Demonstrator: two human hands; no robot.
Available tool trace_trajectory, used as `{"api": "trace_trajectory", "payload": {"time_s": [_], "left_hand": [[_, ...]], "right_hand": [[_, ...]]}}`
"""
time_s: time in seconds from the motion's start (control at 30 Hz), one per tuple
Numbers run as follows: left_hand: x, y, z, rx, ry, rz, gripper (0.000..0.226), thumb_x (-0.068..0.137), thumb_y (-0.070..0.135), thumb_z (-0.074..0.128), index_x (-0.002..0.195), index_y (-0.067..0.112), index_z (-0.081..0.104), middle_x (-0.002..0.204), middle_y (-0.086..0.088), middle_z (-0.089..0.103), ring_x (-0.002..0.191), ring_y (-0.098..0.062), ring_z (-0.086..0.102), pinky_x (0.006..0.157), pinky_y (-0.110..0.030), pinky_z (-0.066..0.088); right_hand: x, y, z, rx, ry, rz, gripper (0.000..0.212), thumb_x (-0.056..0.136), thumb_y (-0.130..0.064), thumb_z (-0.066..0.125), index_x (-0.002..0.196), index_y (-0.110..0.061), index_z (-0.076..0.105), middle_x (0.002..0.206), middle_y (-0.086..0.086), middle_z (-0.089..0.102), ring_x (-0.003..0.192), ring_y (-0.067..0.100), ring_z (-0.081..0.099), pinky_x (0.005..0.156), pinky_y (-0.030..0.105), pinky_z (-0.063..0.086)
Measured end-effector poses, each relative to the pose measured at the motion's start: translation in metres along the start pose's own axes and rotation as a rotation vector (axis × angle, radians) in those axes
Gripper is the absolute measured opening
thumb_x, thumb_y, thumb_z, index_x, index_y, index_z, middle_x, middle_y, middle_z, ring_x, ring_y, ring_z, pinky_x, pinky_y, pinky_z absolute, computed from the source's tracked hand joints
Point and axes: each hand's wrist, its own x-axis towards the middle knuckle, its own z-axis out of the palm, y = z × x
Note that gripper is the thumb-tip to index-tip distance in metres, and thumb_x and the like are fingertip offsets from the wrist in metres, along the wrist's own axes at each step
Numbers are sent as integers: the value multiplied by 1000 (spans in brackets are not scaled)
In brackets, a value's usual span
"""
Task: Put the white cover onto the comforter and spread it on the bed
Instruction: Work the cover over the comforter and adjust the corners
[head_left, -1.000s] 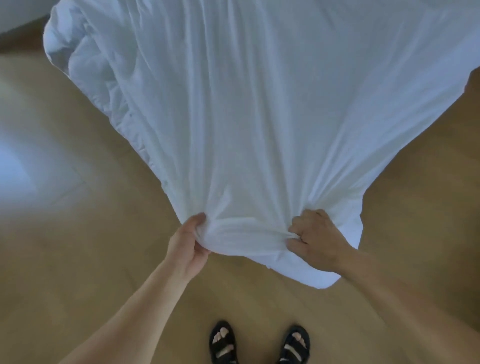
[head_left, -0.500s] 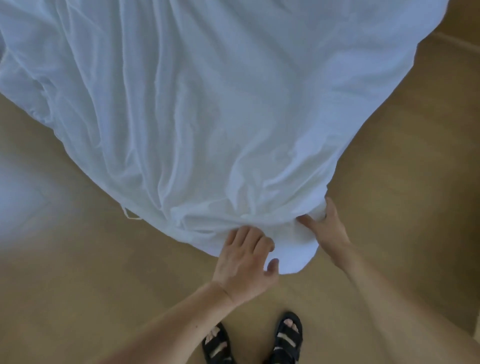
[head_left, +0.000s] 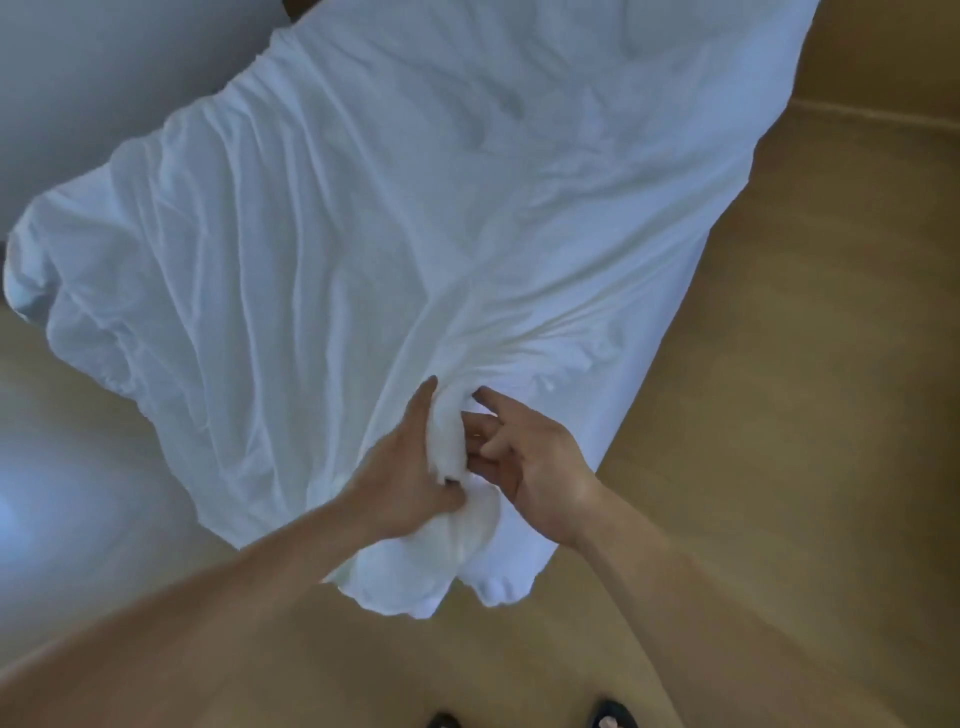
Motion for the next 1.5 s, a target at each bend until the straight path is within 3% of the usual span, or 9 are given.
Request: {"api": "trace_trajectory", "payload": {"time_s": [0.07, 0.13, 0.23, 0.47, 0.67, 0.83, 1.03, 1.27, 1.5], "left_hand": [[25, -15, -38, 8, 67, -27, 91, 73, 8, 78, 149, 25, 33, 121, 7, 56, 116, -24, 58, 78, -23, 38], [51, -28, -74, 44, 93, -27, 76, 74, 2, 76, 141, 21, 46, 119, 2, 60, 110, -21, 59, 75, -19, 35], [88, -50, -115, 102, 109, -23, 67, 81, 4, 72, 142, 17, 47, 131, -7, 60, 113, -22, 57, 82, -23, 36], [171, -123, -174, 158, 192, 37, 37, 91, 12, 61, 126, 7, 53, 121, -10, 62, 106, -29, 58, 80, -28, 36], [243, -180, -246, 114, 205, 97, 41, 90, 19, 66, 128, 10, 51, 122, -8, 61, 96, -19, 50, 81, -30, 38], [294, -208, -300, 158, 201, 112, 44, 91, 15, 65, 130, 5, 49, 125, -15, 60, 102, -30, 55, 82, -31, 37], [349, -222, -334, 213, 242, 82, 46, 90, 13, 65, 131, 1, 46, 120, -22, 60, 105, -39, 57, 81, -35, 40], [444, -230, -384, 315, 278, 97, 46, 90, 11, 63, 131, 1, 44, 116, -29, 60, 102, -47, 57, 82, -46, 46], [520, -257, -438, 334, 349, 93, 45, 89, 7, 64, 130, -2, 45, 117, -33, 59, 105, -51, 55, 84, -47, 43]], "right_hand": [[11, -12, 6, -133, 16, -34, 60, 77, 5, 48, 132, -21, 51, 121, 3, 71, 117, 17, 63, 103, 32, 47], [27, -14, 2, -387, 234, -123, 52, 88, 6, 49, 132, -21, 54, 119, -1, 69, 117, 12, 61, 97, 20, 47], [59, 0, -7, -700, 560, -126, 49, 94, -11, 58, 141, -20, 46, 130, -5, 58, 122, 14, 55, 96, 25, 45], [166, 9, 10, -954, 659, -108, 69, 95, -36, 62, 154, -29, 26, 152, -5, 38, 135, 15, 43, 104, 36, 41], [257, -5, 54, -1098, 858, -322, 75, 94, -36, 63, 155, -36, 21, 156, -4, 29, 141, 19, 32, 108, 42, 39], [317, -23, 79, -1119, 973, -390, 82, 90, -28, 67, 156, -21, 19, 148, -3, 44, 137, 21, 40, 114, 44, 32], [361, -36, 73, -1275, 1084, -270, 65, 91, -41, 63, 148, -20, 40, 152, 2, 35, 140, 24, 30, 111, 43, 28], [423, -82, 55, -1419, 1206, -349, 53, 88, -40, 65, 136, -18, 55, 135, 4, 56, 129, 28, 47, 107, 45, 35], [497, -117, 66, -1566, 1098, -236, 64, 81, -42, 72, 138, -19, 53, 131, 3, 58, 124, 29, 50, 100, 46, 40]]}}
